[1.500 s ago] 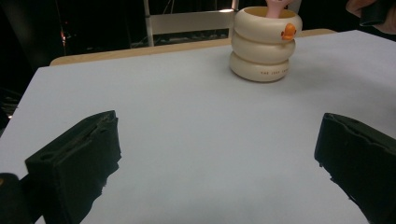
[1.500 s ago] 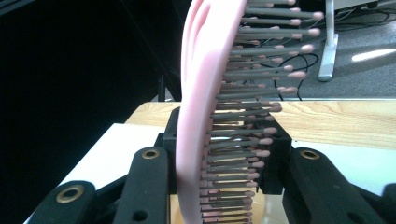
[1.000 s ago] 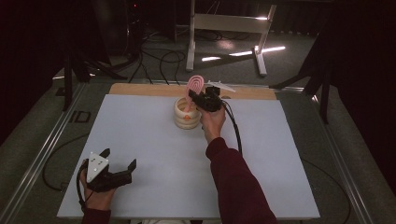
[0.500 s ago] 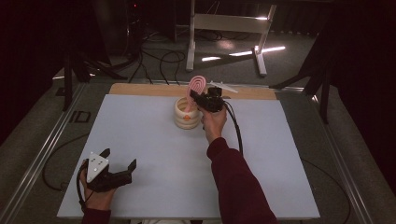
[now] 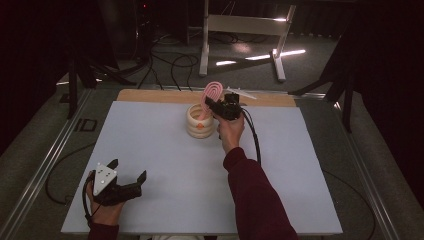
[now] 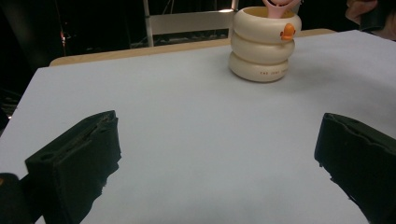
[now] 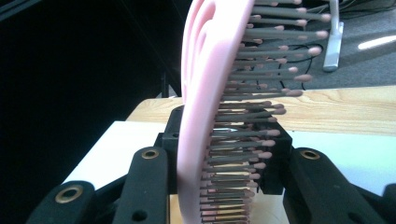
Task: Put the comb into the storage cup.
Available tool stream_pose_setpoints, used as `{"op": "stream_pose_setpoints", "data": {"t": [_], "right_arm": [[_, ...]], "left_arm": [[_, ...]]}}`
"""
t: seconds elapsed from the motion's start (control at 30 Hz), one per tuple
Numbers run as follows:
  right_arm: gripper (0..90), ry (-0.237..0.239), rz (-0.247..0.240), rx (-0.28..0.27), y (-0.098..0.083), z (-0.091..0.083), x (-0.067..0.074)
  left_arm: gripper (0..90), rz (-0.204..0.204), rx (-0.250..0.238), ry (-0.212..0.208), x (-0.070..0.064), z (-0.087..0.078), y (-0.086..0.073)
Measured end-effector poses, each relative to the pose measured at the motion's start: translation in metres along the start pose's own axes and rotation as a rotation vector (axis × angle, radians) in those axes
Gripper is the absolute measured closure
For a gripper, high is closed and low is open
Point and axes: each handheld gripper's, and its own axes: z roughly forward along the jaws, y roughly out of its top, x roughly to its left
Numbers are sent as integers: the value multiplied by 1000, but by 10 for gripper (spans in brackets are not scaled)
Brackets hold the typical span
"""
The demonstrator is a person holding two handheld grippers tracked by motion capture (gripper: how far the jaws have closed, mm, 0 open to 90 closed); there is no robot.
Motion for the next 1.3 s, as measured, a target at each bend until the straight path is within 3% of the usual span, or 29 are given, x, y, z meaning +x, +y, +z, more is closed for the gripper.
{"op": "stream_pose_setpoints", "data": {"t": [0.73,1.3], "right_arm": [[609,-62,-38,35,3,-4,-5],[516,-83,-125,78,6,-9,-8]], "left_arm": [[9,6,7,-4,-2,2,-1],[9,8,12,-6,-2,3,-1]]}}
